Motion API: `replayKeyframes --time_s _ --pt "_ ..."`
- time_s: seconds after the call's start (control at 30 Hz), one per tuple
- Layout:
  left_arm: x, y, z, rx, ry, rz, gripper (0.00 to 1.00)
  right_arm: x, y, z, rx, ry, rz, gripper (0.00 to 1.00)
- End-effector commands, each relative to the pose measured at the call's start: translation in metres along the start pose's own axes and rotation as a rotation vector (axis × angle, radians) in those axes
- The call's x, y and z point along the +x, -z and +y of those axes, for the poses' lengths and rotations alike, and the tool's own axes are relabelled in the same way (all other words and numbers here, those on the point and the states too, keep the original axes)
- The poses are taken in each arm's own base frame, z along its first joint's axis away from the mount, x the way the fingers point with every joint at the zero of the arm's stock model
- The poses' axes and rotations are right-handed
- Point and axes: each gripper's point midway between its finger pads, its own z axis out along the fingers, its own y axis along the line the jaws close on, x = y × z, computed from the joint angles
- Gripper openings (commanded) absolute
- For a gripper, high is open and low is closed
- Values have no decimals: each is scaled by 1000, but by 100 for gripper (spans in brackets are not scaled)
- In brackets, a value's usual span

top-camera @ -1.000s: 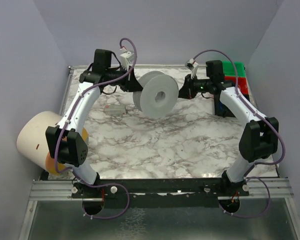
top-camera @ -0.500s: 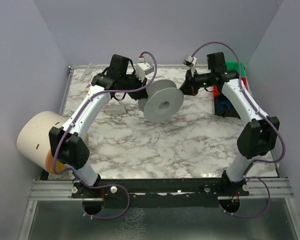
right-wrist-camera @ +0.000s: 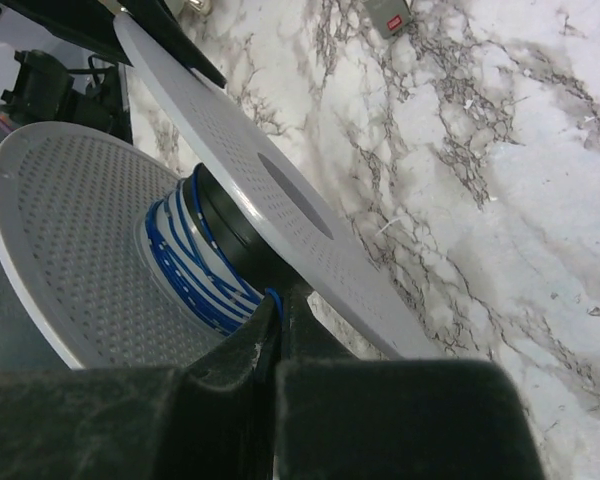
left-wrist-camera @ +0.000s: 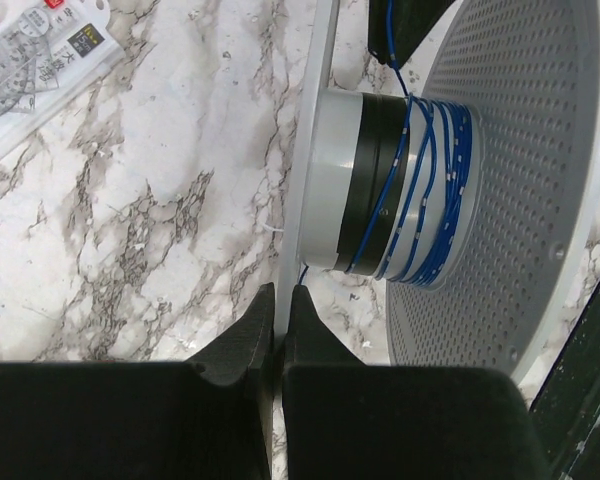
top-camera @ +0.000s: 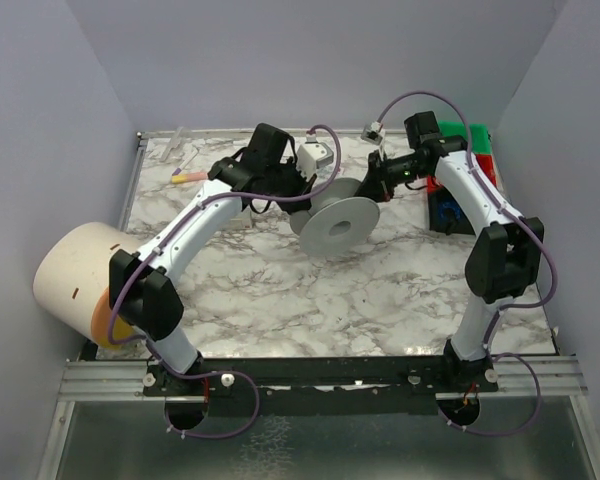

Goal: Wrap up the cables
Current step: Wrap the cable around the cable reel.

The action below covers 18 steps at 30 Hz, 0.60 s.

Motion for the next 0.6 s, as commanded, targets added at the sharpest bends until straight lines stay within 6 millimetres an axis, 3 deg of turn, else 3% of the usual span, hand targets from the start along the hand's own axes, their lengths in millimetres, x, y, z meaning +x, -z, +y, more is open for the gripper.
replayKeyframes --time_s 0.0,0.4,0.57 --pt "17 -24 8 -13 66 51 0 -12 -4 37 -134 30 -22 0" --pt "34 -62 -1 97 154 108 0 1 -12 37 -139 48 54 0" --pt "42 -73 2 61 159 140 0 -5 -13 32 -118 1 56 0"
